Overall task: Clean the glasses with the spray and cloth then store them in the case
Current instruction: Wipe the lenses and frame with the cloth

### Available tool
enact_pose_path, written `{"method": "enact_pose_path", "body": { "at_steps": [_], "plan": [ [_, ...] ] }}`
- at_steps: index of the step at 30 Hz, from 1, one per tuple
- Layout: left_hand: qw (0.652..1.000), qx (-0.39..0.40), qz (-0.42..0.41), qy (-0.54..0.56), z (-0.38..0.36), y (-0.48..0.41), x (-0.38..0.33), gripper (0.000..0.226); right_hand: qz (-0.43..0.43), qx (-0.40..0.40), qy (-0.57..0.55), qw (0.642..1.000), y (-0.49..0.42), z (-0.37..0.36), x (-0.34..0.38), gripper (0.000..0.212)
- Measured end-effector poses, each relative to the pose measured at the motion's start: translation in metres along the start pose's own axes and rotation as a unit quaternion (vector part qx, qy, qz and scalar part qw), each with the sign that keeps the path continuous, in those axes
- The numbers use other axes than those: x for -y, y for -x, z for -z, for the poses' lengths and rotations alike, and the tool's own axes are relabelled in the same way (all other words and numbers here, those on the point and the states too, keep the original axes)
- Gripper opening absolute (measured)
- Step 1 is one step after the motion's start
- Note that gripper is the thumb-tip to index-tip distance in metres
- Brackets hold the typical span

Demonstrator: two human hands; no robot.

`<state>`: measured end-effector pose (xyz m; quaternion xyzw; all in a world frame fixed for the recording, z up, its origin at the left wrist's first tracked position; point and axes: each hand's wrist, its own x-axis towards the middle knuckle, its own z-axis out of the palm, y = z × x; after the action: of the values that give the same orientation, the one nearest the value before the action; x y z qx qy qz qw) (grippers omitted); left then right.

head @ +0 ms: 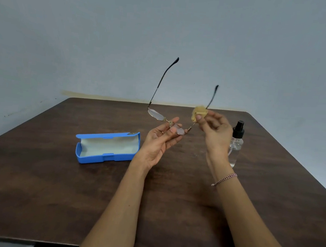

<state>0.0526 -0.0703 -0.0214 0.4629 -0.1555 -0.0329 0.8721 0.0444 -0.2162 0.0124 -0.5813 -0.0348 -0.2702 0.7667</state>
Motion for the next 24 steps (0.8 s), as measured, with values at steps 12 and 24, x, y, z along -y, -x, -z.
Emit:
{"method": "enact_pose_path", "body": {
  "at_steps": [12, 24],
  "plan": [
    [0.999, 0.015, 0.009, -0.034, -0.002, 0.002, 0.003, 0.028, 0.089, -0.028, -0.094, 0.991, -0.002, 0.005, 0.022, 0.026],
    [1.0, 0.018, 0.004, -0.009, 0.001, 0.002, 0.003, 0.025, 0.185, -0.053, 0.021, 0.981, 0.003, 0.006, 0.026, 0.027]
  ]
}}
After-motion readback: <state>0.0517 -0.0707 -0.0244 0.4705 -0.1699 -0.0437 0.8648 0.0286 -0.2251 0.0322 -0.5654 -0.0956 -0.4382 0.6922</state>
